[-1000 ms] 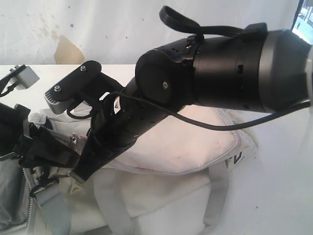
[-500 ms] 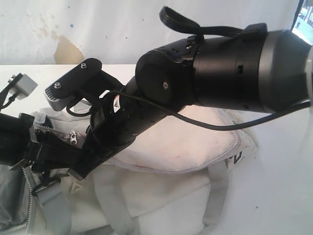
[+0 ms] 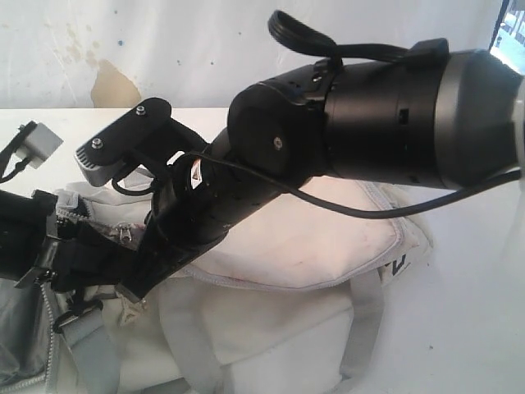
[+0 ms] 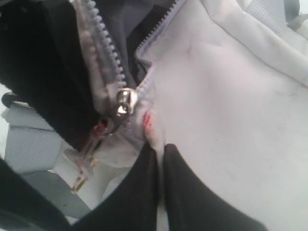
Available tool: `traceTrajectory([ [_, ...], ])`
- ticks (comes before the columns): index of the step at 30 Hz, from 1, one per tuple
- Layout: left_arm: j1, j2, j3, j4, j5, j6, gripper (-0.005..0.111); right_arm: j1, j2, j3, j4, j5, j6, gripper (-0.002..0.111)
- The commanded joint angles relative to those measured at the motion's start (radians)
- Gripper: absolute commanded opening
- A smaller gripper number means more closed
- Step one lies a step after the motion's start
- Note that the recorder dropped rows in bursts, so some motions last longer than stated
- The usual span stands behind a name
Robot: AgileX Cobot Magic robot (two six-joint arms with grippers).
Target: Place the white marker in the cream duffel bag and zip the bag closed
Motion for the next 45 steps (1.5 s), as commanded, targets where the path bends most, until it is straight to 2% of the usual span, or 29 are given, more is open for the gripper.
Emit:
traceTrajectory([
  [1,-0.006,-0.006,0.003,-0.036,0.086,0.011,0.051,-0.010,-0.007,0.003,0.005,-0.012,0.006,0.000],
  [5,-0.006,-0.006,0.003,-0.105,0.065,-0.018,0.051,-0.010,-0.007,0.003,0.005,-0.006,0.006,0.000],
  [6,-0.006,-0.006,0.003,-0.083,0.021,0.010,0.051,-0.010,-0.007,0.003,0.005,-0.003,0.006,0.000],
  [7,-0.006,-0.006,0.003,-0.075,-0.030,-0.072,0.051,-0.010,-0.007,0.003,0.005,-0.003,0.006,0.000],
  [9,-0.006,-0.006,0.001,-0.112,0.027,-0.145,0.051,-0.010,-0.007,0.003,0.005,0.003,0.006,0.000],
  [11,-0.006,-0.006,0.001,-0.112,0.066,-0.145,0.051,-0.010,-0.007,0.003,0.005,0.003,0.006,0.000],
  [15,-0.006,-0.007,-0.058,0.053,0.063,-0.245,0.051,-0.010,-0.007,0.003,0.005,0.005,0.006,0.000],
  [19,-0.006,-0.007,-0.125,0.068,0.174,-0.268,0.051,-0.010,-0.007,0.003,0.003,0.003,0.006,0.000],
  [23,-0.006,-0.007,-0.148,0.102,0.186,-0.262,0.051,-0.010,-0.007,0.003,0.003,0.003,0.006,0.000],
  [27,-0.006,-0.007,-0.133,0.186,0.078,-0.265,0.051,-0.010,-0.007,0.003,0.003,0.005,0.006,0.000],
  [35,-0.006,-0.007,-0.052,0.121,0.068,-0.246,0.051,-0.010,-0.007,0.000,0.006,-0.001,0.006,0.000],
  [40,-0.006,-0.007,0.017,0.058,0.058,-0.136,0.051,-0.010,-0.007,-0.021,0.006,-0.015,0.025,0.000],
  [45,-0.006,-0.007,0.065,0.055,-0.076,0.013,0.051,-0.010,-0.007,-0.066,0.008,0.013,0.058,0.000],
])
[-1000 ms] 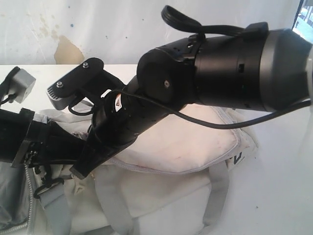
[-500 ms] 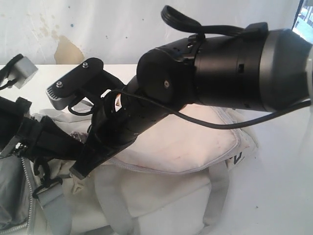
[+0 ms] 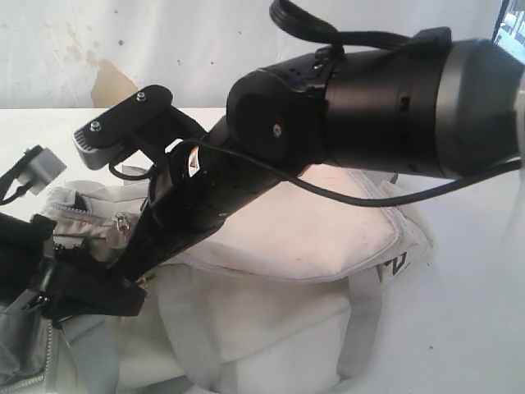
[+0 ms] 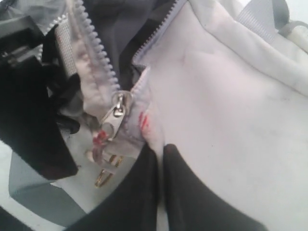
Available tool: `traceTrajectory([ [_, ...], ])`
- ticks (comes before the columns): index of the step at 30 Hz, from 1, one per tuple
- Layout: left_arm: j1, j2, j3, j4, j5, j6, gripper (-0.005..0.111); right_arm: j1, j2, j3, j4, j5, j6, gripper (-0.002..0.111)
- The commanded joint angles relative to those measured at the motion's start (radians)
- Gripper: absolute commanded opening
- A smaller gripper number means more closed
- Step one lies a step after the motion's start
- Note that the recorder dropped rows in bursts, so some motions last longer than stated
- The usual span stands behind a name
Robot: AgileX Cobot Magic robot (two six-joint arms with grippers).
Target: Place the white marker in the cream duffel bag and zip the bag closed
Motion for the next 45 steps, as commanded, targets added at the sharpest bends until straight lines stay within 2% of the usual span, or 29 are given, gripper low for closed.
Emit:
traceTrajectory([
  [1,-0.005,-0.004,0.037,-0.026,-0.133,0.148,0.051,-0.005,-0.007,-0.040,0.006,0.018,0.021,0.000],
  [7,-0.005,-0.004,0.049,-0.053,-0.268,0.361,0.051,-0.005,-0.007,-0.047,0.006,0.098,0.021,0.000],
  [12,-0.005,-0.004,0.049,-0.080,-0.275,0.529,0.051,-0.005,-0.007,-0.047,0.001,0.100,0.021,0.000],
  [21,-0.024,-0.004,0.049,-0.069,-0.206,0.737,0.052,-0.005,-0.002,-0.047,-0.011,0.118,0.013,0.000],
  [26,-0.041,-0.004,0.049,-0.006,-0.333,0.761,0.052,-0.005,0.002,-0.047,-0.028,0.165,0.012,0.000],
  [28,-0.043,-0.004,0.049,-0.018,-0.320,0.770,0.052,-0.005,0.002,-0.047,-0.037,0.184,0.009,0.000],
  [32,-0.067,-0.004,0.049,-0.083,-0.198,0.824,0.052,-0.005,0.002,-0.047,-0.078,0.180,0.009,0.000],
  [37,-0.075,-0.004,0.049,-0.123,-0.243,0.847,0.052,-0.005,0.002,-0.047,-0.078,0.193,0.009,0.000],
  [41,-0.075,-0.004,0.049,-0.205,-0.121,0.903,0.052,-0.005,0.002,-0.047,-0.084,0.193,0.009,0.000],
  [45,-0.075,-0.004,0.049,-0.248,-0.139,0.946,0.048,-0.005,0.002,-0.047,-0.084,0.191,0.009,0.000],
])
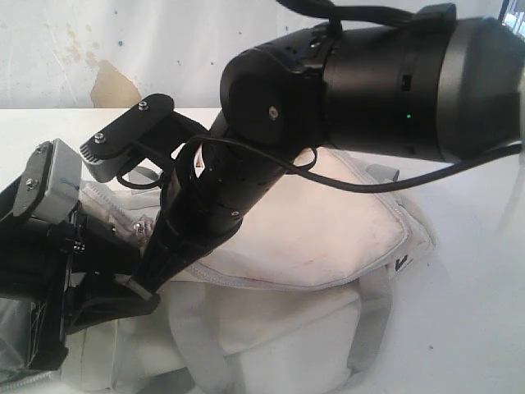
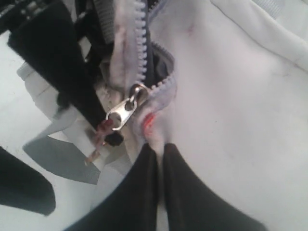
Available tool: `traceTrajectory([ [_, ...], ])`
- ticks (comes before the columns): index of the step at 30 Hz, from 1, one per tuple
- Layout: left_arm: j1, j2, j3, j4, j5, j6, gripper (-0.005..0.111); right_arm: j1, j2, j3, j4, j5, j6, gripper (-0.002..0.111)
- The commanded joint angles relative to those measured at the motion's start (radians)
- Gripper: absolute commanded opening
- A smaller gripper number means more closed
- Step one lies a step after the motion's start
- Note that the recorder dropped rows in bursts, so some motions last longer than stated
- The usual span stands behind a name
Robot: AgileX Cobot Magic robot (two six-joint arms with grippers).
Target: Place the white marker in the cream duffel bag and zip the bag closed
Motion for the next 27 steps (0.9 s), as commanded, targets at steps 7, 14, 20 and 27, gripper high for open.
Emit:
traceTrajectory([
  [7,-0.006,-0.002,0.002,-0.106,-0.010,0.026,0.048,-0.005,0.000,-0.004,-0.014,0.003,0.007,0.000],
  [14,-0.006,-0.002,0.002,-0.088,-0.127,-0.248,0.048,-0.005,0.000,-0.004,-0.012,0.007,0.009,0.000],
  [20,-0.006,-0.002,0.013,-0.088,-0.134,-0.257,0.048,-0.005,0.000,-0.004,-0.008,-0.007,0.009,0.000],
  [27,-0.006,0.035,0.049,-0.210,-0.067,-0.148,0.040,-0.005,0.000,-0.004,-0.008,-0.020,0.009,0.000],
])
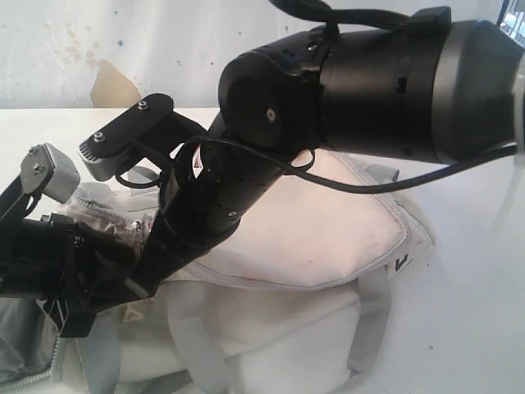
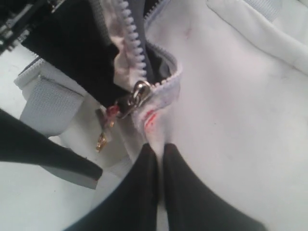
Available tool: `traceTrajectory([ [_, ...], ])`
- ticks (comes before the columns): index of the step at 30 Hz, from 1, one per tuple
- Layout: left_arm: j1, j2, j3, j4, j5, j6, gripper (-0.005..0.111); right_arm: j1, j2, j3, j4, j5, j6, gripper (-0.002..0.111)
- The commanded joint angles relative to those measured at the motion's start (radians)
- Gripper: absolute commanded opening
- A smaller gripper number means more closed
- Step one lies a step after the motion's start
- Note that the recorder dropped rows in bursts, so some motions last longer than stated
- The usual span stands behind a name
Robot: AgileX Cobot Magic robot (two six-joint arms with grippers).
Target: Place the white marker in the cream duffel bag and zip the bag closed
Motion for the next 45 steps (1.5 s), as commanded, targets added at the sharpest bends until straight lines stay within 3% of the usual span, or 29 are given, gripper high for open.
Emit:
traceTrajectory([
  [1,-0.004,0.018,0.008,-0.115,0.066,0.099,0.034,-0.005,-0.006,-0.004,-0.006,-0.006,0.000,0.000],
  [8,-0.004,0.018,0.008,-0.138,0.029,0.108,0.003,-0.005,-0.006,-0.004,-0.003,-0.003,0.000,0.000],
  [14,-0.004,0.018,0.008,-0.187,0.031,0.049,0.000,-0.005,-0.006,-0.004,-0.003,0.001,0.000,0.000],
  [20,0.001,-0.039,-0.048,0.033,0.254,-0.506,0.000,-0.005,-0.006,-0.004,-0.071,0.094,0.000,0.000],
  [25,0.004,-0.050,-0.120,0.115,0.344,-0.835,0.000,-0.005,-0.006,0.015,-0.088,0.109,0.000,0.000],
  [29,0.111,-0.050,-0.129,0.154,0.392,-0.952,0.000,-0.005,-0.006,0.047,-0.106,0.085,0.000,0.000],
  [35,0.278,-0.050,-0.129,0.143,0.421,-0.962,0.000,-0.005,-0.006,0.054,-0.108,0.002,0.000,0.000],
  [40,0.351,-0.050,-0.129,0.083,0.421,-0.962,0.000,-0.005,-0.006,0.055,-0.118,-0.029,-0.008,0.000],
  [45,0.380,-0.050,-0.129,0.083,0.421,-0.974,0.000,-0.005,-0.006,0.056,-0.156,-0.031,-0.043,0.000],
])
